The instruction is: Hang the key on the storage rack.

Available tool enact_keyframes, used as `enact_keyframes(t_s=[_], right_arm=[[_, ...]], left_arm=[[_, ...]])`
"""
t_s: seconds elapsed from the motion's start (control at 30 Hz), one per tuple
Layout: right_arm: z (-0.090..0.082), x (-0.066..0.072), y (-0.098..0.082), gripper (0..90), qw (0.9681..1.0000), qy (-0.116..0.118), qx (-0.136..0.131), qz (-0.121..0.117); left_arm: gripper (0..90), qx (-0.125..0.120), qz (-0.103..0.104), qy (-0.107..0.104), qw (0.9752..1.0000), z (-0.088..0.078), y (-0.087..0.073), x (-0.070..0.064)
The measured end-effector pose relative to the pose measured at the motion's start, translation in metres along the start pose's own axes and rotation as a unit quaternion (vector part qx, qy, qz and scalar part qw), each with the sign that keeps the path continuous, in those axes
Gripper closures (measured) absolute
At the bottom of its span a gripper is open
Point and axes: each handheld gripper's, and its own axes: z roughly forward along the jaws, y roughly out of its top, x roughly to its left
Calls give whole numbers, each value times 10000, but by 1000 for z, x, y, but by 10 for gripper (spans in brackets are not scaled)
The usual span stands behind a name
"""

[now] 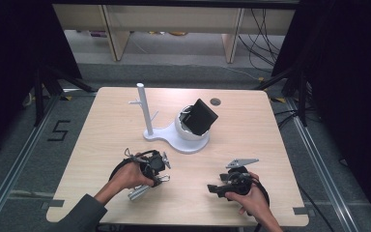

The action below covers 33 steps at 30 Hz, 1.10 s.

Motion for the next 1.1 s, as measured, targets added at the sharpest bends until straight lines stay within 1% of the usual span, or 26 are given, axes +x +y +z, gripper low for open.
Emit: enact_keyframes(t_s=[0.03, 0.07, 0.1, 0.17, 0.2, 0.23, 0.27, 0.3, 0.37, 0.4, 0.43, 0.47, 0.5, 0.53, 0.6, 0.63, 0.7, 0.73, 0.77, 0.9, 0.93, 0.97, 1.0, 1.03, 1.07, 1.1], right_arm=[[0, 0, 0, 261, 10000, -19, -11, 7], [0, 0, 0, 261, 10000, -19, -4, 0], [0, 2, 0, 261, 10000, 2, 8, 40], [0, 2, 0, 261, 10000, 24, 4, 22], [0, 1, 0, 261, 10000, -2, 1, -6], [0, 2, 0, 261, 10000, 15, 11, 43], [0, 1, 0, 261, 10000, -2, 5, 21], [0, 1, 0, 261, 10000, 0, -1, 10], [0, 0, 0, 261, 10000, -3, -1, -4], [1, 0, 0, 261, 10000, 0, -34, 10], [1, 0, 0, 261, 10000, -14, -54, 14], [1, 0, 0, 261, 10000, -13, -51, 14], [0, 0, 0, 262, 10000, 2, 8, 7], [0, 1, 0, 263, 10000, 12, 17, 29], [1, 1, 0, 263, 10000, 28, -2, -28], [1, 1, 0, 263, 10000, 18, -2, -21], [2, 1, 0, 263, 9999, 17, -101, -21], [3, 1, -1, 263, 9999, 29, -115, -17], [1, 1, 0, 263, 10000, 12, 12, -36], [1, 0, 0, 264, 10000, 31, 19, -37], [1, 0, 0, 264, 10000, 1, 17, -23], [1, 0, 0, 264, 10000, 0, 16, 3], [1, 0, 0, 264, 10000, 4, 13, 1], [1, 0, 0, 264, 10000, 8, 9, -4], [1, 0, 0, 266, 10000, 10, 16, -6], [1, 0, 0, 266, 10000, 10, 19, -15]], left_arm=[[647, 35, 15, -8, 10000, 0, 1, 0], [652, 34, -80, -54, 9999, 2, 3, 0], [655, 92, -76, -73, 9999, 4, 4, 0], [660, 204, -130, -146, 9996, 4, 8, 1], [657, 271, -111, -138, 9995, 4, 10, 2], [657, 328, -111, -118, 9993, 5, 11, 2], [663, 392, -82, -146, 9991, 5, 13, 2], [672, 462, -96, -174, 9987, 5, 15, 1], [660, 668, -171, -349, 9970, 6, 18, 2], [636, 778, -162, -348, 9962, 6, 20, 3], [646, 849, -193, -317, 9957, 7, 21, 3], [646, 921, -155, -323, 9951, 7, 23, 3], [664, 952, -156, -315, 9948, 8, 24, 3], [683, 1008, -243, -350, 9940, 8, 26, 4], [723, 1048, -266, -328, 9936, 9, 28, 5], [735, 1061, -244, -319, 9935, 9, 28, 4], [743, 1090, -152, -273, 9936, 9, 29, 3], [743, 1102, -143, -290, 9934, 9, 30, 4], [747, 1108, -140, -297, 9933, 9, 30, 4], [751, 1061, -66, -341, 9937, 9, 29, 4], [751, 1038, -60, -356, 9939, 9, 28, 4], [752, 991, -5, -353, 9945, 8, 27, 5], [752, 969, -24, -374, 9946, 8, 27, 5], [752, 953, 12, -379, 9947, 8, 26, 5], [753, 955, 8, -427, 9945, 8, 25, 6], [753, 907, -29, -446, 9949, 8, 25, 7]])
